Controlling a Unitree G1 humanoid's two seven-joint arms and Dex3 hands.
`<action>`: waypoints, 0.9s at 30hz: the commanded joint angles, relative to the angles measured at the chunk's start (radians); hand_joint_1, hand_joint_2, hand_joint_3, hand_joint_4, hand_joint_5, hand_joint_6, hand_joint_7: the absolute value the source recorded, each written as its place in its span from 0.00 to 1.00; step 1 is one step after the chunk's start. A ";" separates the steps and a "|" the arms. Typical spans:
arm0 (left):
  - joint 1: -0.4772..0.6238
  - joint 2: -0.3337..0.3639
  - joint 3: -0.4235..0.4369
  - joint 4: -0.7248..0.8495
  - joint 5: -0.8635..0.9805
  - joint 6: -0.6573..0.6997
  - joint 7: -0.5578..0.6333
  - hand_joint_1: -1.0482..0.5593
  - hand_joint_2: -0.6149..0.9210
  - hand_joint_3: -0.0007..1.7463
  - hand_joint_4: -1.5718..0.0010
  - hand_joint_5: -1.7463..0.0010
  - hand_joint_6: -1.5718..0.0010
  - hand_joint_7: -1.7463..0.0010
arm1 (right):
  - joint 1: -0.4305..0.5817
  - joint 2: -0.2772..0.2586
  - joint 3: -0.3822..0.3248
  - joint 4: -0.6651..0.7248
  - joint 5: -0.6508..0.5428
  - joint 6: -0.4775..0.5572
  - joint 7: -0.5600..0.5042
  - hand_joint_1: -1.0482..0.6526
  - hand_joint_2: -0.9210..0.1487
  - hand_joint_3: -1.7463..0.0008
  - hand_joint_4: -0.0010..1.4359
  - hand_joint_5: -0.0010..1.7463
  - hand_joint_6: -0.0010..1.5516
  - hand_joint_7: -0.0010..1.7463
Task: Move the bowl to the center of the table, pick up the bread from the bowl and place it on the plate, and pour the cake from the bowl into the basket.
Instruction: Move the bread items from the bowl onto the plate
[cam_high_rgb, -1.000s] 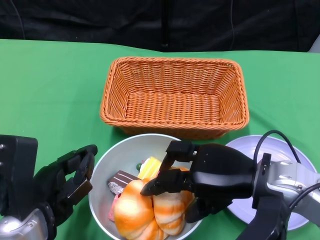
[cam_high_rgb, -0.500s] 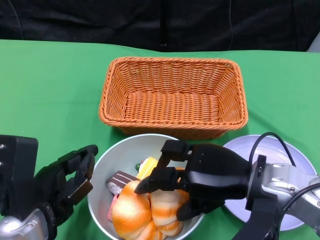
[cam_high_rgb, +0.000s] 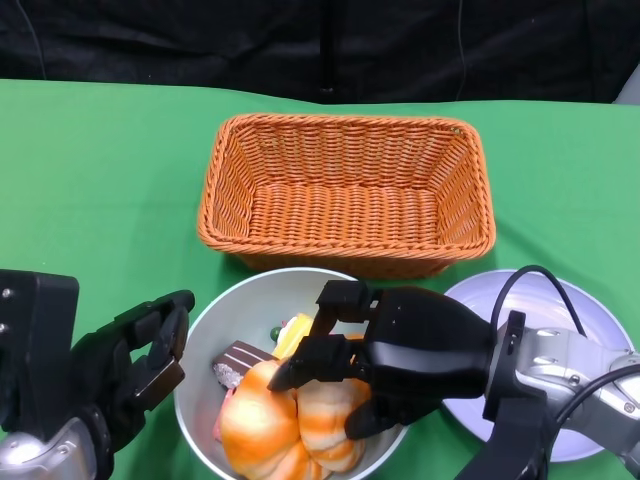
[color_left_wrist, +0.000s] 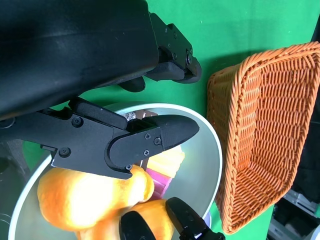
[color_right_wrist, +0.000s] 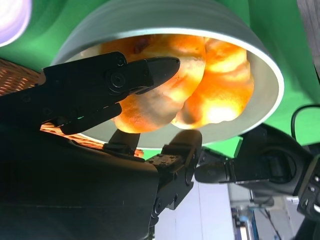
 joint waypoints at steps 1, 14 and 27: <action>-0.002 0.001 0.015 -0.009 -0.007 0.009 0.006 0.29 1.00 0.40 1.00 0.51 0.78 0.99 | -0.014 0.003 0.003 0.035 -0.034 -0.045 -0.096 0.42 0.02 0.92 0.45 0.78 0.44 0.55; -0.004 -0.006 0.021 -0.006 -0.003 0.009 0.007 0.29 1.00 0.40 1.00 0.46 0.76 0.99 | -0.026 0.024 0.004 0.108 -0.078 -0.119 -0.307 0.46 0.32 0.39 0.70 1.00 0.50 1.00; -0.004 -0.002 0.023 -0.003 -0.008 0.012 0.000 0.29 1.00 0.40 1.00 0.48 0.78 1.00 | -0.028 0.023 -0.029 0.078 -0.094 -0.163 -0.444 0.49 0.55 0.27 0.70 1.00 0.48 1.00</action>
